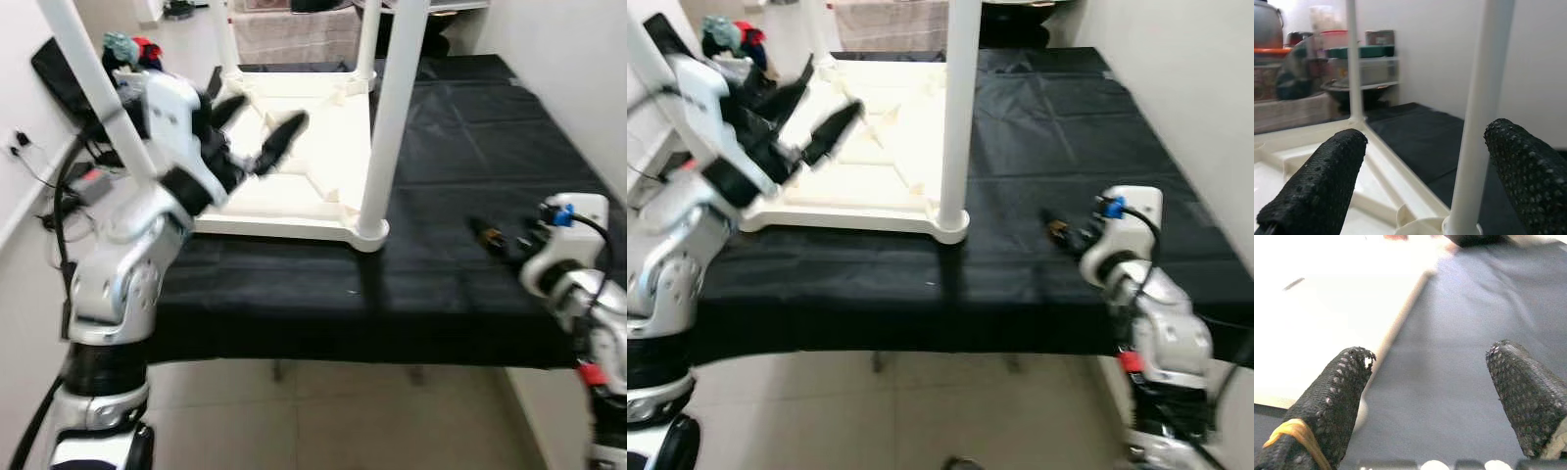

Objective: Building children table

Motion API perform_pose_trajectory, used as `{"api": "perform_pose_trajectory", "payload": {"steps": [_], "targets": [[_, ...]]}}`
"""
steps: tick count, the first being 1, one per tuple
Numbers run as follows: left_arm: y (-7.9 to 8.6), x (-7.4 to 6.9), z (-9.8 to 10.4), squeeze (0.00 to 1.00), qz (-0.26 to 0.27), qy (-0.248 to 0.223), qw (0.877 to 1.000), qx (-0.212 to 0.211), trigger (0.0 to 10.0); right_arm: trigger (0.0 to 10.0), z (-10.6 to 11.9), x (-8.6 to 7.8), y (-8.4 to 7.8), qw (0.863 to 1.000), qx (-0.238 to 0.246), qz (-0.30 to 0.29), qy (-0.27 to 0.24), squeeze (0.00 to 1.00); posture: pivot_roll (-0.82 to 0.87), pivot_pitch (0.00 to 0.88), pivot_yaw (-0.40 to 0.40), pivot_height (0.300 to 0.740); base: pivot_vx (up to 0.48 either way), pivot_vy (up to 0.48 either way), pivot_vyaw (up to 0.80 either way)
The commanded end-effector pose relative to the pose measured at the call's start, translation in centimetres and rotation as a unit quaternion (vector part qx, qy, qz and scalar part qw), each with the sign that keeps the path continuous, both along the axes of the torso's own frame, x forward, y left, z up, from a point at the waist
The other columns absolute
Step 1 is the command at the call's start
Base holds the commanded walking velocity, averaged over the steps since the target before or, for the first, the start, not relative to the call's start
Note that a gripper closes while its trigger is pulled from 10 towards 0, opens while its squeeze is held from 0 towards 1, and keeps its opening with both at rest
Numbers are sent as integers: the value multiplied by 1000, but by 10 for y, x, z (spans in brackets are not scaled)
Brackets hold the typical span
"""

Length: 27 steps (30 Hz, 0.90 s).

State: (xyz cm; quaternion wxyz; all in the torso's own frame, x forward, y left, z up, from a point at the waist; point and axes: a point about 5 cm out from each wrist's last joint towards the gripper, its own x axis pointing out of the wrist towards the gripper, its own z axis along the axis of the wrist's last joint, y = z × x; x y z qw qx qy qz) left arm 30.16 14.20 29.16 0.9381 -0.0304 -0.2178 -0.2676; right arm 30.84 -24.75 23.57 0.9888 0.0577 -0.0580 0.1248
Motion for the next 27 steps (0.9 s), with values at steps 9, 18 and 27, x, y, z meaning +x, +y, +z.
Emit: {"api": "perform_pose_trajectory", "payload": {"steps": [9,18,27], "targets": [[-7,-33,-60,0,20,80,997,8,10000,10000,65,-14,32,980,0,143,-139,282,-86,103,-16,740,0,0,0],[-16,-42,-67,0,20,83,996,11,10000,10000,99,30,64,985,6,37,-168,1000,-76,78,-30,740,0,0,0],[-17,-45,-65,0,26,76,997,10,10000,10000,130,31,61,977,39,35,-209,0,-70,73,-40,740,0,0,0]]}}
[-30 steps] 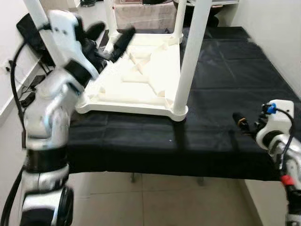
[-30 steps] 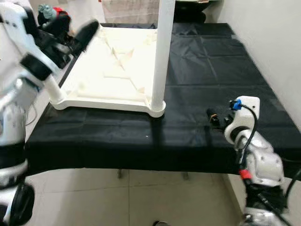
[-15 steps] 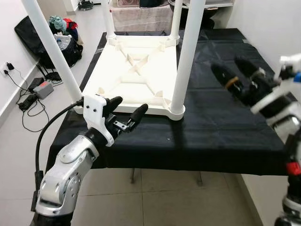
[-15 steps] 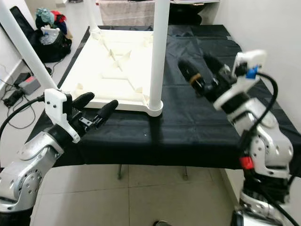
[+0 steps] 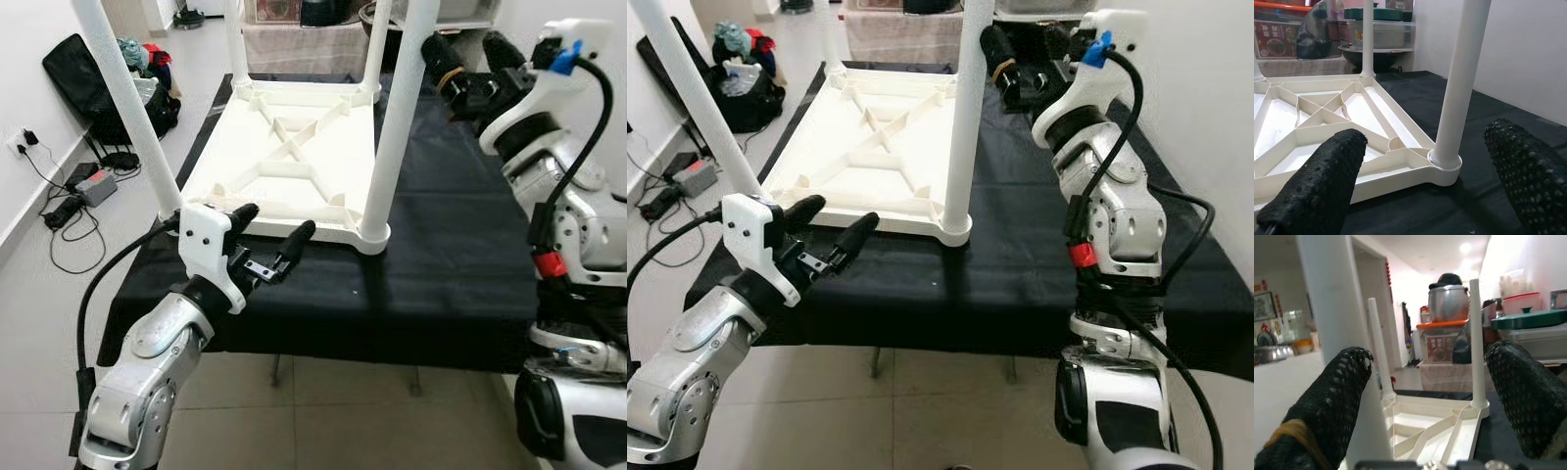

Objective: Building children table

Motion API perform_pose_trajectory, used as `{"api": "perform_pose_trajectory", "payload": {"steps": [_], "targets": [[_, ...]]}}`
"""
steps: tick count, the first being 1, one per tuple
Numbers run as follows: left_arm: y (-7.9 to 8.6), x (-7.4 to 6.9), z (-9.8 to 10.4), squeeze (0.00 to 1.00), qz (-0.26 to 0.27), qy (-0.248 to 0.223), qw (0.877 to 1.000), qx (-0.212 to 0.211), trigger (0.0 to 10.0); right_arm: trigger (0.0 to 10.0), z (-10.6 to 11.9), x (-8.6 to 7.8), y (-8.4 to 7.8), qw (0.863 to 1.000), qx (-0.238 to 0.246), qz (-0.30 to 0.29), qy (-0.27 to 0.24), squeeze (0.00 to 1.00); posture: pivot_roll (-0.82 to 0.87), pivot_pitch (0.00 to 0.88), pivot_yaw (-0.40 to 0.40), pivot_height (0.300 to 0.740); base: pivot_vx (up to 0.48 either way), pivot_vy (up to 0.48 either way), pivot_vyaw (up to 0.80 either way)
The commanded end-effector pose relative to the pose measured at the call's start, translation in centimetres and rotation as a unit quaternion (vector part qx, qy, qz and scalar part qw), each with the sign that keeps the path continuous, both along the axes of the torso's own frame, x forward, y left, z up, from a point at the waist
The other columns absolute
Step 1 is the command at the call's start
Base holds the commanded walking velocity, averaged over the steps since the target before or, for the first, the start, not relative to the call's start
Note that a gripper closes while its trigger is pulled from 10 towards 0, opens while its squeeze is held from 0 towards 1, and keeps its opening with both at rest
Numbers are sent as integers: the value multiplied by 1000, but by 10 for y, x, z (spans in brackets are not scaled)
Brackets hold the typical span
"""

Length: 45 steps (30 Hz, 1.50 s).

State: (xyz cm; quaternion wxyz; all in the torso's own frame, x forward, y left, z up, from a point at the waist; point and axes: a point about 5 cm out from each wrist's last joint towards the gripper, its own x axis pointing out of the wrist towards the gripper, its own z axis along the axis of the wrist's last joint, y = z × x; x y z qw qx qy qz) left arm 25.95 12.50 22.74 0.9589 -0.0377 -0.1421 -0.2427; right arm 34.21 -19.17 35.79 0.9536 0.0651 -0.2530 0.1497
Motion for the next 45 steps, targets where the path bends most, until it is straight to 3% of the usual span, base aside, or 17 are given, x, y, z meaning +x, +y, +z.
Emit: {"api": "perform_pose_trajectory", "payload": {"steps": [1,13,19,24,25,26,30,32,36,42,44,45], "targets": [[0,-3,0,0,1,-3,1000,1,10000,10000,8,-2,5,1000,3,18,-14,0,-70,73,-40,740,0,0,0],[-6,-3,3,0,-2,-10,1000,-1,10000,10000,23,1,41,998,-10,63,-25,0,-80,67,-40,740,0,0,0],[-4,-3,5,0,4,-13,1000,-2,10000,10000,24,2,47,997,-11,72,-26,0,-73,67,-45,740,0,0,0],[-3,-5,6,0,11,-16,1000,-1,10000,10000,26,15,56,999,-8,47,-2,0,-66,73,-54,740,0,0,0],[-3,-5,6,0,12,-16,1000,-2,10000,1804,24,19,54,1000,-1,25,17,0,-65,72,-54,740,0,0,0],[-3,-5,7,0,12,-17,1000,-2,10000,0,21,23,51,999,4,7,31,0,-64,74,-55,740,0,0,0],[-3,-5,8,0,13,-18,1000,-3,10000,0,14,28,42,998,19,-25,58,0,-66,77,-55,740,0,0,0],[-3,-6,9,0,13,-19,1000,-4,10000,0,-8,34,22,990,30,-78,114,0,-66,82,-55,740,0,0,0],[-3,-6,9,0,13,-17,1000,-5,10000,0,-33,35,13,981,42,-98,162,0,-69,88,-53,740,0,0,0],[-3,-6,9,0,13,-16,1000,-5,10000,0,-45,34,10,975,74,-98,183,0,-70,93,-51,740,0,0,0],[-3,-6,9,0,12,-15,1000,-5,10000,0,-54,36,1,965,127,-104,206,0,-70,93,-51,740,0,0,0],[-3,-6,9,0,12,-15,1000,-5,10000,0,-54,36,1,965,127,-104,206,0,-70,93,-51,740,0,0,0]]}}
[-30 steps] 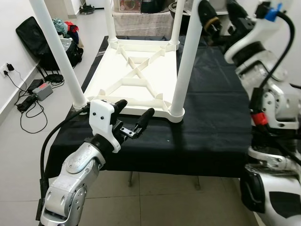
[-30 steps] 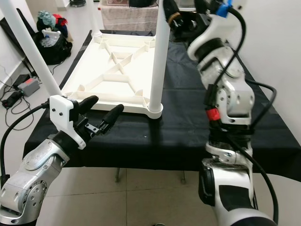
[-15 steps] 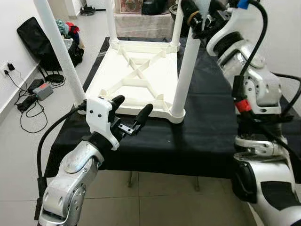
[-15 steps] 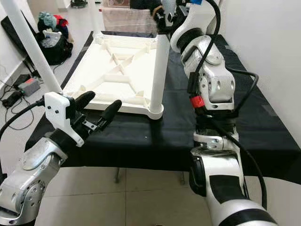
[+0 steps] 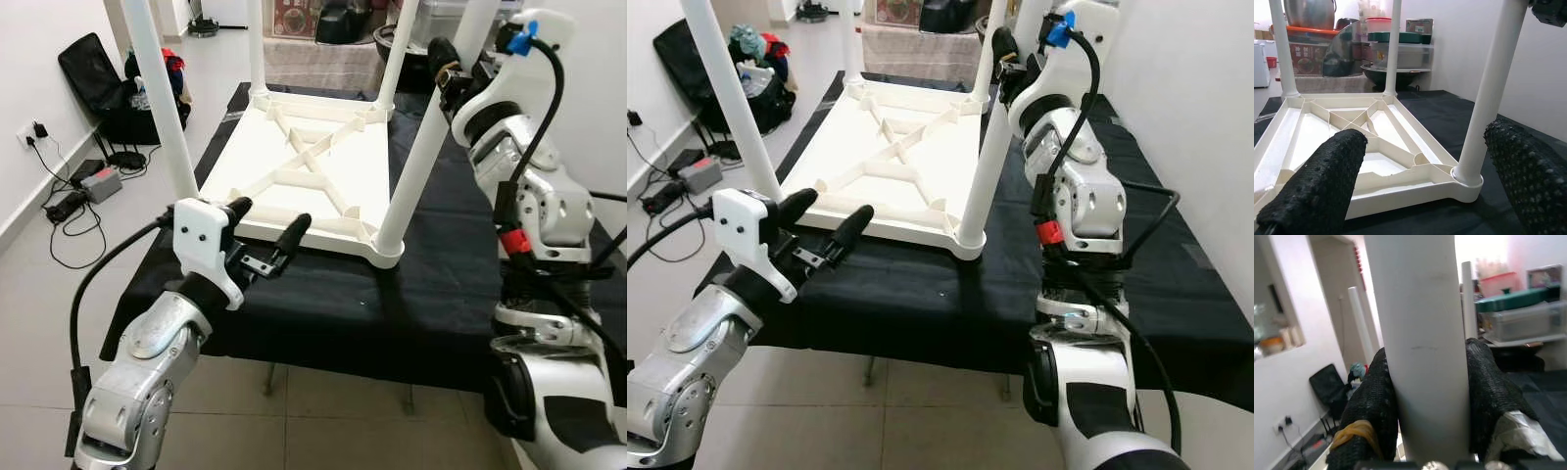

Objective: Building children table

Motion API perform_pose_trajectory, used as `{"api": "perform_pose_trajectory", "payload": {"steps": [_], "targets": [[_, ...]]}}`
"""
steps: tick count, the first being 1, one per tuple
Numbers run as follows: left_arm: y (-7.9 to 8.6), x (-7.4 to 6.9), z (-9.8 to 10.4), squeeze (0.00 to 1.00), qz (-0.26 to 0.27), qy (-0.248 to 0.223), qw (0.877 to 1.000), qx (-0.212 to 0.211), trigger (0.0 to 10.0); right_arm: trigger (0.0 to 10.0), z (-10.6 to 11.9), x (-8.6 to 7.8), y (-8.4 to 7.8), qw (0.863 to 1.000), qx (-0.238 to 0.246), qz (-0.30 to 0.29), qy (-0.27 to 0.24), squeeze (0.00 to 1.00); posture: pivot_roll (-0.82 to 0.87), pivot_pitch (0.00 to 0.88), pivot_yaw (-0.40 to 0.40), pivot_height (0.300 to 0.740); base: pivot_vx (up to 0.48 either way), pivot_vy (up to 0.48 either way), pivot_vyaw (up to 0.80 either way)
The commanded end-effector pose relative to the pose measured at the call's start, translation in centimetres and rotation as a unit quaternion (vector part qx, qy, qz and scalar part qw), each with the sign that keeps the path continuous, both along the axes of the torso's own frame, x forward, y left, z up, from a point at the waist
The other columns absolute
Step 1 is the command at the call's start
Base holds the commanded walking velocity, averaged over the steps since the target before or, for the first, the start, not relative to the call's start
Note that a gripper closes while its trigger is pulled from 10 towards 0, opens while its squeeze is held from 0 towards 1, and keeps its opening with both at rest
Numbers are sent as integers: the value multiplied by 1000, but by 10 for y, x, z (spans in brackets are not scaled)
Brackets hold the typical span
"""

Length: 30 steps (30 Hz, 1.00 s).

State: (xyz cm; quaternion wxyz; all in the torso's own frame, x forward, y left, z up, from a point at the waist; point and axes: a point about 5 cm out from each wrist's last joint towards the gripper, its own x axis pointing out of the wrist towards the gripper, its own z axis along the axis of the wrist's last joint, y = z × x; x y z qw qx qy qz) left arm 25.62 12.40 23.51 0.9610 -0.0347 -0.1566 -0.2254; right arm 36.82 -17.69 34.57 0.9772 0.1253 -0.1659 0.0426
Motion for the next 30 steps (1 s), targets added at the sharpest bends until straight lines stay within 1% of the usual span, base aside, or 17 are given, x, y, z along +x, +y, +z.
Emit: {"api": "perform_pose_trajectory", "payload": {"steps": [1,3,4,5,6,7,9,11,15,18,21,22,23,24,26,27,30], "targets": [[-2,-3,2,0,-6,-2,1000,-1,10000,0,-49,12,-24,987,110,-34,115,0,-64,97,-53,740,0,0,0],[-2,-3,2,0,-6,-2,1000,-1,10000,0,-62,14,-41,975,158,-66,139,0,-60,100,-54,740,0,0,0],[-2,-4,3,0,-7,-2,1000,0,10000,0,-78,14,-61,959,207,-103,167,0,-57,104,-54,740,0,0,0],[-2,-4,3,0,-7,-2,1000,0,10000,0,-78,14,-61,959,207,-103,167,0,-57,104,-54,740,0,0,0],[-3,-5,4,0,-7,-2,1000,0,10000,0,-98,12,-82,940,242,-143,195,0,-55,110,-52,740,0,0,0],[-3,-5,4,0,-7,-2,1000,0,10000,0,-98,12,-82,940,242,-143,195,0,-55,110,-52,740,0,0,0],[-2,-7,5,0,-8,-2,1000,1,10000,0,-136,3,-110,908,271,-198,248,0,-52,114,-52,740,0,0,0],[-2,-7,5,0,-8,-2,1000,1,10000,0,-154,-2,-118,898,267,-219,275,0,-43,121,-49,740,0,0,0],[-1,-9,6,0,-7,-2,1000,2,10000,0,-174,-6,-119,888,252,-231,308,0,-33,128,-44,740,0,0,0],[2,-14,9,0,-6,-1,1000,5,10000,0,-229,-18,-104,867,186,-210,412,0,-13,147,-37,740,0,0,0],[3,-16,11,0,-6,0,1000,9,10000,118,-242,-20,-97,861,172,-197,436,0,4,161,-32,740,0,0,0],[3,-17,12,0,-6,2,1000,9,10000,2902,-247,-20,-93,858,164,-190,448,0,9,172,-24,740,0,0,0],[4,-19,13,0,-6,3,1000,9,10000,2902,-250,-20,-91,856,158,-185,456,0,11,175,-22,740,0,0,0],[4,-20,14,0,-7,4,1000,10,10000,6275,-255,-21,-88,848,154,-183,473,0,21,186,-14,740,0,0,0],[3,-21,15,0,-8,6,1000,13,10000,7098,-260,-22,-88,843,149,-190,480,0,21,186,-14,740,0,0,0],[4,-22,18,0,-8,4,1000,15,10000,10000,-264,-24,-85,840,147,-188,487,0,34,198,-10,740,0,0,0],[5,-23,24,0,-7,-3,1000,16,10000,10000,-274,-30,-83,832,142,-189,501,0,50,214,-7,740,0,0,0]]}}
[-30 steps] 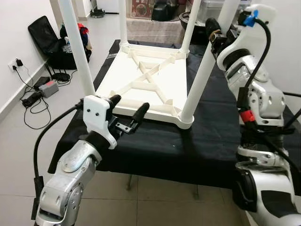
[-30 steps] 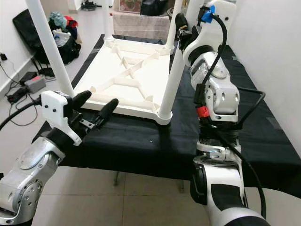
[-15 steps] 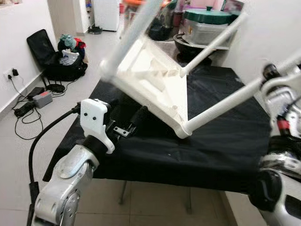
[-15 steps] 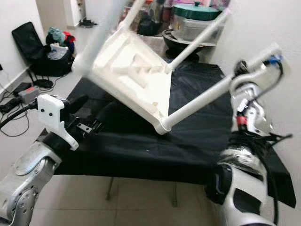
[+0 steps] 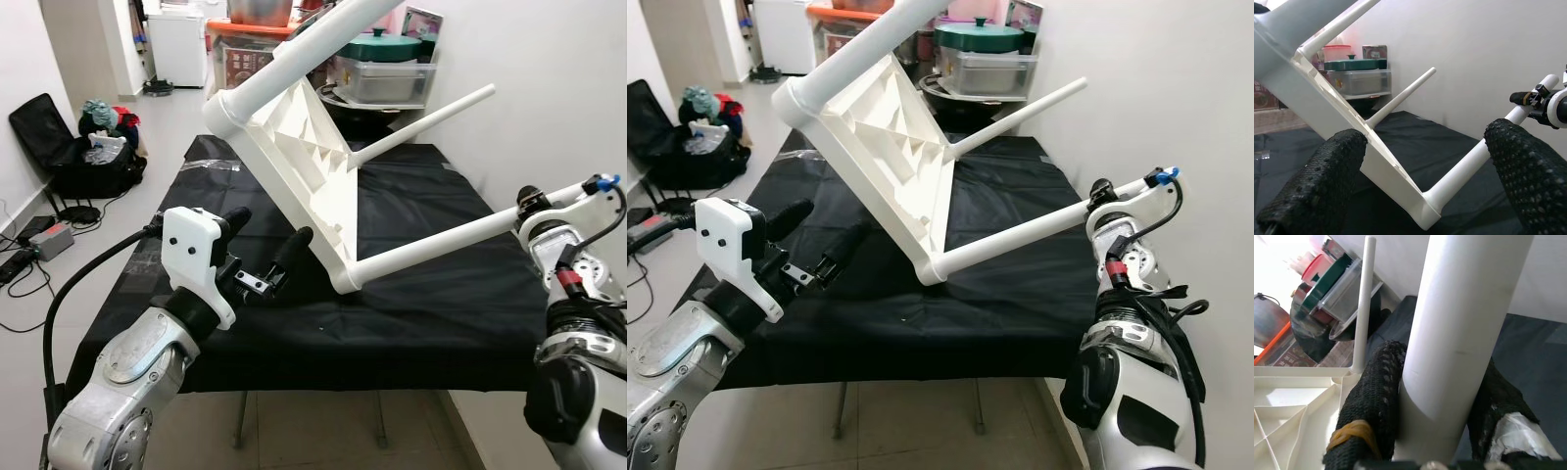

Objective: Building children table

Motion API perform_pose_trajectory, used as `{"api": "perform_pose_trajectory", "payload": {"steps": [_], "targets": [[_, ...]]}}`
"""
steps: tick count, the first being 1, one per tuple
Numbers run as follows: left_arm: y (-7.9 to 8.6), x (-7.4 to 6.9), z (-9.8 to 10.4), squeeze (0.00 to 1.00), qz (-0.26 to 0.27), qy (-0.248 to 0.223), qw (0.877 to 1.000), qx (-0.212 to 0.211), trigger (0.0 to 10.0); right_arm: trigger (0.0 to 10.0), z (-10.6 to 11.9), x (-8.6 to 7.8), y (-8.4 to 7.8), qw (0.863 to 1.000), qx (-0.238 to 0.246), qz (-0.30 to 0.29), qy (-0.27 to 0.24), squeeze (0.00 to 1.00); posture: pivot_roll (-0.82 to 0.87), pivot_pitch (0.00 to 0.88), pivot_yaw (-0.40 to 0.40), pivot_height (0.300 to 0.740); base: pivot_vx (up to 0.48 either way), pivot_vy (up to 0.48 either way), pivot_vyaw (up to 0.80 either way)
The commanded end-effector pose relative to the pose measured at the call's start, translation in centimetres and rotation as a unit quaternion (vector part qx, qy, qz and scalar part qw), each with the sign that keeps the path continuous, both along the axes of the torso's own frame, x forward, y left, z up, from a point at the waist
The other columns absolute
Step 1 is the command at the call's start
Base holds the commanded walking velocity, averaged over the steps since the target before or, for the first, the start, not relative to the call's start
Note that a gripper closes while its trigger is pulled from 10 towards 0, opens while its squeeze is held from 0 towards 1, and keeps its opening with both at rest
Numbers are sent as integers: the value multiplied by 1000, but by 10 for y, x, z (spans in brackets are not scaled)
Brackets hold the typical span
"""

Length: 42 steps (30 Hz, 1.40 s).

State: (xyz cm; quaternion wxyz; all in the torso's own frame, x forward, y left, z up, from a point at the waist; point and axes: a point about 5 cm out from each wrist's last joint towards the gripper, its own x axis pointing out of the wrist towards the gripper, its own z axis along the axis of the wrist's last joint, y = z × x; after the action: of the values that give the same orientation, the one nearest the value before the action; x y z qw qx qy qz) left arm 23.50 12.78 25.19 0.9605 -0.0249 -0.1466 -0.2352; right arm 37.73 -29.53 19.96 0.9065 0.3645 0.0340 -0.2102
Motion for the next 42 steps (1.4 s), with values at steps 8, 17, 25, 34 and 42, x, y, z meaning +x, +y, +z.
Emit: {"api": "perform_pose_trajectory", "payload": {"steps": [8,17,25,34,42], "targets": [[15,7,31,0,25,-33,999,-7,10000,10000,-156,-60,30,938,-43,72,336,0,49,239,5,740,0,0,0],[25,36,55,0,23,-45,998,-41,10000,10000,-183,-81,41,908,-55,138,392,0,13,262,16,740,0,0,0],[8,36,58,0,-9,-38,998,-54,10000,10000,-203,-104,36,887,-76,161,427,0,0,281,23,740,0,0,0],[6,37,60,0,-14,-35,998,-58,10000,10000,-196,-93,40,901,-73,166,395,0,5,293,26,740,0,0,0],[1,36,58,0,-28,-22,997,-61,10000,10000,-201,-95,46,898,-72,167,402,0,13,326,34,740,0,0,0]]}}
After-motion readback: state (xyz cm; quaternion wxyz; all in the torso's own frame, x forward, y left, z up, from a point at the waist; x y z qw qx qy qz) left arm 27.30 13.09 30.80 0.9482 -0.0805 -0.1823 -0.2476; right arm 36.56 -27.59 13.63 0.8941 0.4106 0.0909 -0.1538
